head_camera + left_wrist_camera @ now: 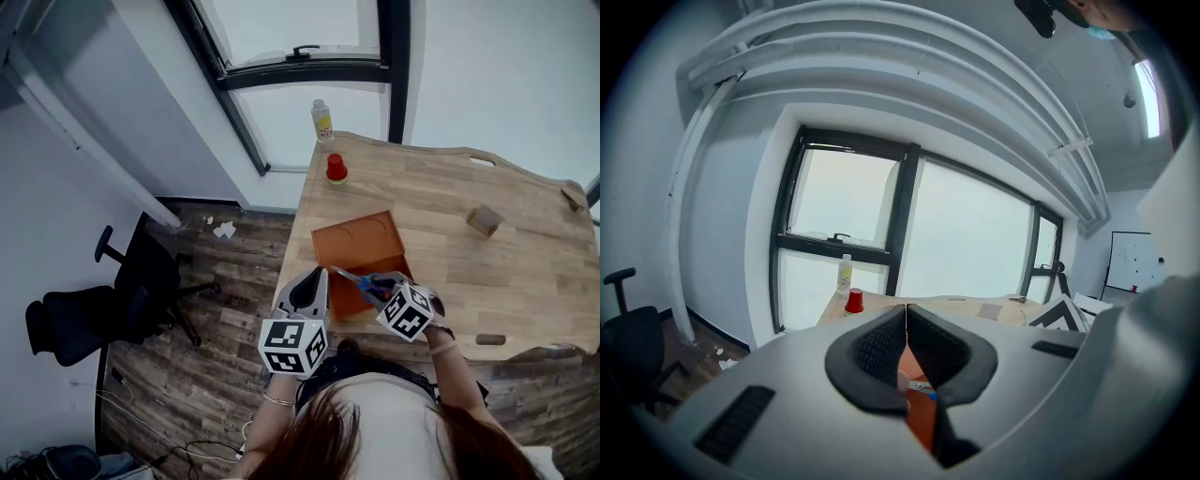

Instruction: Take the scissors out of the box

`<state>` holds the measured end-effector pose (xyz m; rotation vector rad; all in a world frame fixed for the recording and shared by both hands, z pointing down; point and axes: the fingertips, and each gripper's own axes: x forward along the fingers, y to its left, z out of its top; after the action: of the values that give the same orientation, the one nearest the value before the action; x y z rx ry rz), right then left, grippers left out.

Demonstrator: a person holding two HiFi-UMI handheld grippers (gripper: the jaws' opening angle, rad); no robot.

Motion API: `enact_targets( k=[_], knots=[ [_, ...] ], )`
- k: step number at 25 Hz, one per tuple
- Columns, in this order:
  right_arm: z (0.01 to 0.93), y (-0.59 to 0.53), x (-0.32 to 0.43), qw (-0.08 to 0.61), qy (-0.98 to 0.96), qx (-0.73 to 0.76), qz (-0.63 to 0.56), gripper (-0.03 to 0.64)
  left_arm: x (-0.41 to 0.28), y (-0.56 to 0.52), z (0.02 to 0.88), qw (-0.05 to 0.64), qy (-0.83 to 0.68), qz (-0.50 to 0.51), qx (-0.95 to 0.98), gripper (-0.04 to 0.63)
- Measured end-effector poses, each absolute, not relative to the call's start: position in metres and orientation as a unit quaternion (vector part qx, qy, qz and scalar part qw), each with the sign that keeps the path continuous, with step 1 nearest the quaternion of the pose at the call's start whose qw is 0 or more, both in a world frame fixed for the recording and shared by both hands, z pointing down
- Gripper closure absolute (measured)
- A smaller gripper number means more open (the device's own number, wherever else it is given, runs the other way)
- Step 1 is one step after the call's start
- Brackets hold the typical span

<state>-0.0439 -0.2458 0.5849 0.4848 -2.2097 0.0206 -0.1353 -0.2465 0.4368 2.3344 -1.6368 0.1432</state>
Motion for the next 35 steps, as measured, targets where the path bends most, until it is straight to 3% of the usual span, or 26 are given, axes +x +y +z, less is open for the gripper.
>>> enact_targets(
  k=[18, 35],
  knots=[
    [0.512, -0.263, -0.026, 0.295, -0.911, 0.286, 0.04, 0.506, -0.121, -0.254, 0.423, 0.126, -0.561, 0.048, 0.817, 0.575],
    [0.471, -0.272, -0.004, 0.226, -0.914, 0.335, 0.049, 0.506, -0.107, -0.259, 0.404, 0.087, -0.545, 0.057, 0.832, 0.575]
  ],
)
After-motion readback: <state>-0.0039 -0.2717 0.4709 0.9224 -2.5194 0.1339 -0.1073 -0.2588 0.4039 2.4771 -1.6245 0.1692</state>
